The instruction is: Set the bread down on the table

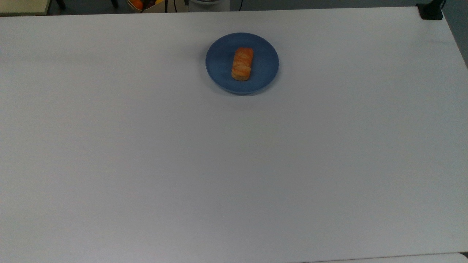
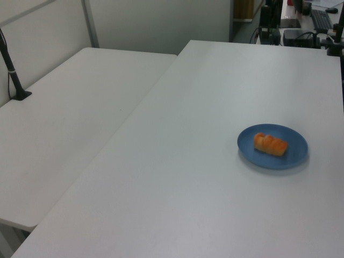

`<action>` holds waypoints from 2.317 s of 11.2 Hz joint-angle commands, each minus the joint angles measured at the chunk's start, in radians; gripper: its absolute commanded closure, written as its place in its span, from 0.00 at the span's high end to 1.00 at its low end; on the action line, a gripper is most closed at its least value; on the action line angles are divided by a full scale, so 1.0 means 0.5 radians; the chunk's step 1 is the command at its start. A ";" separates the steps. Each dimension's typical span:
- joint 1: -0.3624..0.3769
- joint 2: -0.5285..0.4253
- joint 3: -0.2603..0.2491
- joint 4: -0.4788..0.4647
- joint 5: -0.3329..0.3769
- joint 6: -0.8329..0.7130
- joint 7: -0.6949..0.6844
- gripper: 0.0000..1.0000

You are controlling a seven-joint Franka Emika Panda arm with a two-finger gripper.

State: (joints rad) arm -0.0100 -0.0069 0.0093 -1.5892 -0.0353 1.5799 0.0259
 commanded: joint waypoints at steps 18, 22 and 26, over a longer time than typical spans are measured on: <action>0.060 -0.403 0.024 -0.147 0.043 -0.227 -0.049 1.00; 0.069 -0.425 0.098 -0.364 0.049 -0.114 -0.024 1.00; 0.069 -0.410 0.251 -0.751 0.049 0.342 0.159 1.00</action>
State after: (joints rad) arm 0.0195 -0.1858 0.0986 -1.8270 -0.0270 1.6131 0.0317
